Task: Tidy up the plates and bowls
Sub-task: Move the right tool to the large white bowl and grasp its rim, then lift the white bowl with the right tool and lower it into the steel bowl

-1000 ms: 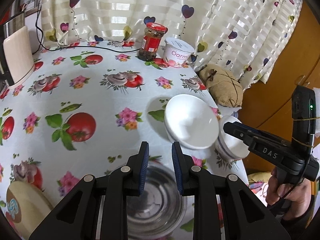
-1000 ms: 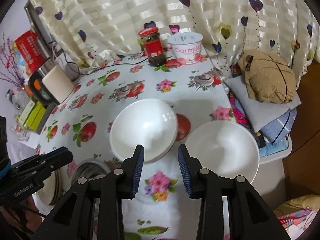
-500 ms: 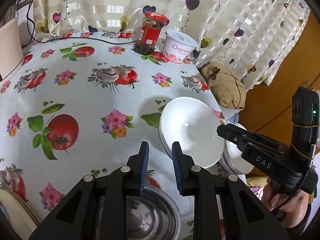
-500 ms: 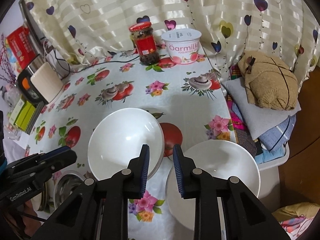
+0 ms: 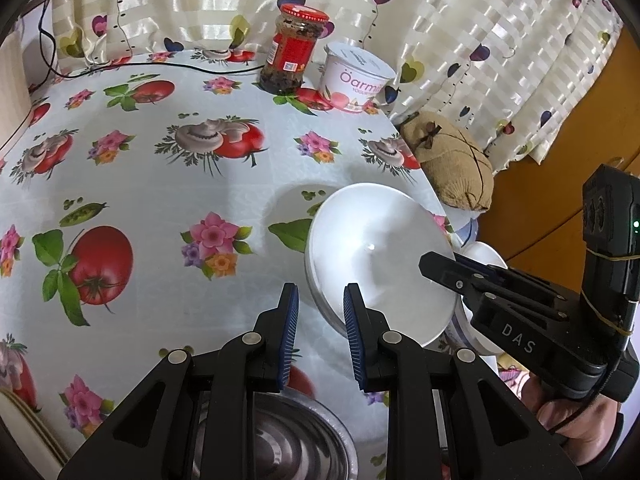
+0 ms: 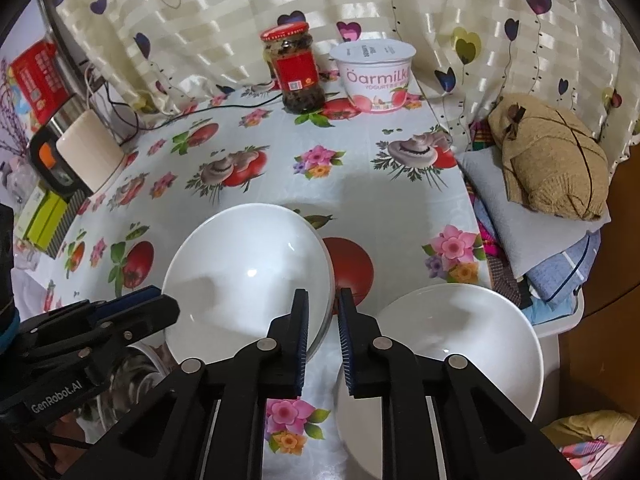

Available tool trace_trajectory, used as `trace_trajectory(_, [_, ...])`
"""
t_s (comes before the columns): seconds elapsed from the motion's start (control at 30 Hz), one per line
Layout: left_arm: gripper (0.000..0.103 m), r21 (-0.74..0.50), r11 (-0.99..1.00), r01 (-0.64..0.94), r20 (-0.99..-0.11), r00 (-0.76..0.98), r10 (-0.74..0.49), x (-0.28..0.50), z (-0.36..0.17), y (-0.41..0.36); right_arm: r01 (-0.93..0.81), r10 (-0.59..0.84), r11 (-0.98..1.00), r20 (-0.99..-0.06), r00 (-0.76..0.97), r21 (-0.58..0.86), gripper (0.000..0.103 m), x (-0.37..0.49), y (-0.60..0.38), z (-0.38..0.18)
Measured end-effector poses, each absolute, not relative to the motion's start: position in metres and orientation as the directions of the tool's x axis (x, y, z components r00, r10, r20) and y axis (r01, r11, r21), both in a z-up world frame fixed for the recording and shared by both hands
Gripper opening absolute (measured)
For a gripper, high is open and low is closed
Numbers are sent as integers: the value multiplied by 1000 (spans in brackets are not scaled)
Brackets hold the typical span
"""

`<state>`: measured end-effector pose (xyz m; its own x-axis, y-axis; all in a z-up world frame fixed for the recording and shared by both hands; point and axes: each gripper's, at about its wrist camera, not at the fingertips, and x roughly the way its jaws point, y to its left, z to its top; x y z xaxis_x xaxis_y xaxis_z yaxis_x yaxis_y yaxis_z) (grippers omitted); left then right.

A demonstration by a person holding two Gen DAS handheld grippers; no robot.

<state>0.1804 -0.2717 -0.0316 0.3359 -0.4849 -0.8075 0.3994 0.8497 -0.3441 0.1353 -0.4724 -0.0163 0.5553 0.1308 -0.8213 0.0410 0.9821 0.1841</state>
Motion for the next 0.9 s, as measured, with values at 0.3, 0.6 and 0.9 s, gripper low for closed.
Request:
trace_trajectory(0.3, [19,-332,850,409,-807,343,-481,179,-31,-275,46,135,980,-821,555,192,14,136,-472,-19])
trace_trajectory(0.6, [19,-332,850,409,-786,378,-489,172,-10,-265,41,136,980,-808,573,194,14,131,-468,-5])
trace_trajectory(0.9, [19,-327,856,401,-772,409,-486,153,15,-244,12,142,982,-781,608,188,14,116,-451,24])
